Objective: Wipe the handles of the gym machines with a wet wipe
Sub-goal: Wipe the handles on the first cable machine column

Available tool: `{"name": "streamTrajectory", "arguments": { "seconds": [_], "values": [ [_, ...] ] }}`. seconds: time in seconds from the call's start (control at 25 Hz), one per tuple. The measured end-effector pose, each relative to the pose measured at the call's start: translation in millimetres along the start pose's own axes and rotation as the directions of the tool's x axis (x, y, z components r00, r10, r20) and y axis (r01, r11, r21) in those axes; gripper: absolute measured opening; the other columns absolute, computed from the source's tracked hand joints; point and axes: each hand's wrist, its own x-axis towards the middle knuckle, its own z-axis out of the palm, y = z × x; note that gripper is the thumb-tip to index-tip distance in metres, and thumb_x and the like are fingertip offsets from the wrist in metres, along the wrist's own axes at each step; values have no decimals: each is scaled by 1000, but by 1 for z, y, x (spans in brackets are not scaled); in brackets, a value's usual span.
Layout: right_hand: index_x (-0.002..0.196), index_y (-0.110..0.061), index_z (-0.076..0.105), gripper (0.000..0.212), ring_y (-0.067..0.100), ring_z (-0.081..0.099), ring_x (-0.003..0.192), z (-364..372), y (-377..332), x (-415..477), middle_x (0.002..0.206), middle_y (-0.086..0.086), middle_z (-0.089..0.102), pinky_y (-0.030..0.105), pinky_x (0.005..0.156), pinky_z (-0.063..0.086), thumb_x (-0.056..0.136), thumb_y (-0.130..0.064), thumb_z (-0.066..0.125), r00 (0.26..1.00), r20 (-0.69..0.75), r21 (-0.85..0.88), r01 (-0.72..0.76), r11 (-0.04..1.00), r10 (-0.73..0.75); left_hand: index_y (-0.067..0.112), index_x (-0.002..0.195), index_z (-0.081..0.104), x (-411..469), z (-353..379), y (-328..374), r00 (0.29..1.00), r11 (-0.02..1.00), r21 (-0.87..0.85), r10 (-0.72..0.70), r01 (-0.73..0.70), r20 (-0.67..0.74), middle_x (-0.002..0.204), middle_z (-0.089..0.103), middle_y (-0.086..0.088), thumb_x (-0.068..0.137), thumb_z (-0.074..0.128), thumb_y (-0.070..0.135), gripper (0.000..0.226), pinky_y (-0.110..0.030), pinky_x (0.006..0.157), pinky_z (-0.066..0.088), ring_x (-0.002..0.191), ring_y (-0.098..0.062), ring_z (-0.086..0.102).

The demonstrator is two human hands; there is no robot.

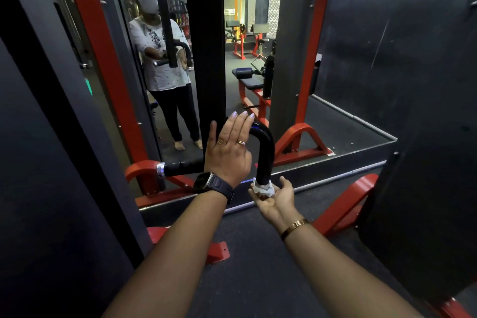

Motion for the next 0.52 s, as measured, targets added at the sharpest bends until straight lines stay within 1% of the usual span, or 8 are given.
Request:
{"name": "streamTrajectory", "arguments": {
  "seconds": [0.04, 0.08, 0.16, 0.24, 0.32, 0.4, 0.44, 0.52],
  "values": [
    [98, 2, 57, 54, 31, 58, 76, -1, 2, 1, 91, 21, 60, 40, 65, 55, 97, -45, 30, 1000, 9, -13, -26, 1000, 26, 19, 145, 36, 0, 0, 0, 1000, 1000, 2, 1, -1, 2, 148, 42, 1, 72, 46, 23, 73, -45, 117, -6, 140, -17, 27],
    [99, 3, 58, 60, 31, 60, 76, -2, 4, 0, 91, 21, 62, 40, 66, 55, 97, -49, 27, 999, -1, -44, -37, 998, 37, 19, 145, 36, 0, 0, -1, 1000, 1000, 0, 0, 0, 4, 148, 41, 1, 72, 46, 23, 73, -45, 117, -6, 140, -16, 27],
    [94, 3, 59, 66, 28, 59, 66, -6, 5, -2, 79, 18, 65, 34, 63, 52, 96, -51, 22, 999, -40, -128, -27, 991, 22, 19, 145, 36, 0, 0, -2, 1000, 1000, -11, -1, 1, 2, 148, 42, 2, 72, 47, 23, 74, -45, 118, -5, 140, -16, 27],
    [90, 2, 59, 64, 27, 58, 60, -5, 4, -2, 69, 17, 65, 28, 55, 49, 95, -51, 23, 998, -58, -137, 2, 991, -10, 19, 144, 36, 0, 0, -1, 1000, 1000, -8, -3, 3, -5, 148, 42, 2, 71, 50, 22, 74, -45, 118, -5, 139, -15, 28],
    [94, 1, 57, 61, 27, 60, 63, 1, 2, 2, 75, 17, 65, 31, 58, 50, 95, -52, 26, 999, -37, -89, 15, 996, -18, 19, 144, 36, 0, 0, -1, 1000, 1000, -4, -2, 2, -5, 148, 42, 2, 71, 52, 23, 75, -45, 117, -3, 139, -15, 28],
    [101, 3, 56, 62, 29, 61, 74, 6, -1, 7, 90, 19, 63, 38, 60, 56, 95, -53, 30, 999, -23, -69, -26, 997, 25, 20, 145, 35, 0, 0, -2, 1000, 1000, 7, 3, -3, 3, 148, 41, 3, 71, 53, 23, 77, -45, 117, -3, 140, -15, 28],
    [104, 4, 55, 60, 30, 61, 78, 6, -1, 7, 94, 20, 62, 40, 57, 57, 95, -52, 33, 999, -20, -76, -46, 996, 45, 20, 146, 34, 0, 1, -2, 1000, 1000, 14, 6, -6, 9, 149, 40, 3, 71, 53, 24, 78, -45, 117, -3, 140, -15, 27],
    [107, 6, 55, 48, 30, 62, 75, 3, 0, 3, 93, 22, 61, 36, 50, 58, 96, -39, 40, 999, -34, -119, -42, 992, 38, 21, 147, 32, -1, 1, -3, 1000, 1000, 25, 13, -13, 13, 150, 39, 4, 71, 52, 24, 78, -45, 118, -3, 141, -15, 27]
  ]
}}
